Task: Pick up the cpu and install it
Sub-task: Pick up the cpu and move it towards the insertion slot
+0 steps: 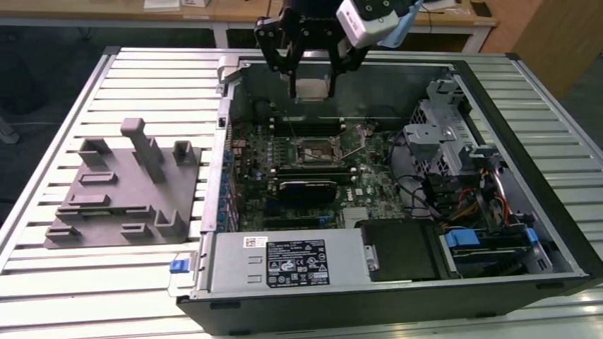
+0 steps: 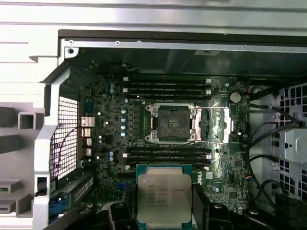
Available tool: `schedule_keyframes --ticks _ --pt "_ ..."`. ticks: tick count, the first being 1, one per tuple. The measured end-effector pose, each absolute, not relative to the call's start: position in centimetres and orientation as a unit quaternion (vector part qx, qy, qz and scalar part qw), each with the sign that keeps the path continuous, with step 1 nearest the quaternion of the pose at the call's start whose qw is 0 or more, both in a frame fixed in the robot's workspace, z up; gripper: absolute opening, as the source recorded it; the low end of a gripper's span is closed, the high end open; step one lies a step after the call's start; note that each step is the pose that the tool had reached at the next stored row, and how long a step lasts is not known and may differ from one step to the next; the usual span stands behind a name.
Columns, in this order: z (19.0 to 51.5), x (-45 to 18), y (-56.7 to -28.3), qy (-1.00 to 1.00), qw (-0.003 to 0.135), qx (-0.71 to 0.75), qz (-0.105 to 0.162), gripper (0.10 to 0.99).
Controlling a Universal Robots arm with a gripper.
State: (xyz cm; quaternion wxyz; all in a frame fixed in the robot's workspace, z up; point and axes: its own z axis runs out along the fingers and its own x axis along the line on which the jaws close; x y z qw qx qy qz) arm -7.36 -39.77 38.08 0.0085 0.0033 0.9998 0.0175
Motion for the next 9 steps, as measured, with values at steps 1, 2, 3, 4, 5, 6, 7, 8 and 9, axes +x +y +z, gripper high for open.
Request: schedule_keyframes --ticks 1,2,3,4,5,6,7,8,9 --pt "37.9 -7.3 -39.7 1.0 0.008 0.003 0.017 0.545" --pt "37.7 -7.3 -39.7 1.0 0.008 0.003 0.017 0.545" --pt "37.5 -7.3 -39.7 1.0 0.008 0.003 0.017 0.545" --pt "37.3 -7.3 -39.6 1.0 0.009 0.003 0.017 0.545" --pt "37.2 -7.3 -39.6 1.0 0.009 0.003 0.017 0.545" --pt "37.0 -7.2 -39.5 1.0 0.009 0.003 0.017 0.545" --pt "36.8 -7.2 -39.4 1.0 0.009 0.003 0.017 0.545" --pt "36.6 -7.1 -39.3 1.0 0.009 0.003 0.017 0.545" --pt "36.5 -7.1 -39.2 1.0 0.009 0.003 0.017 0.545"
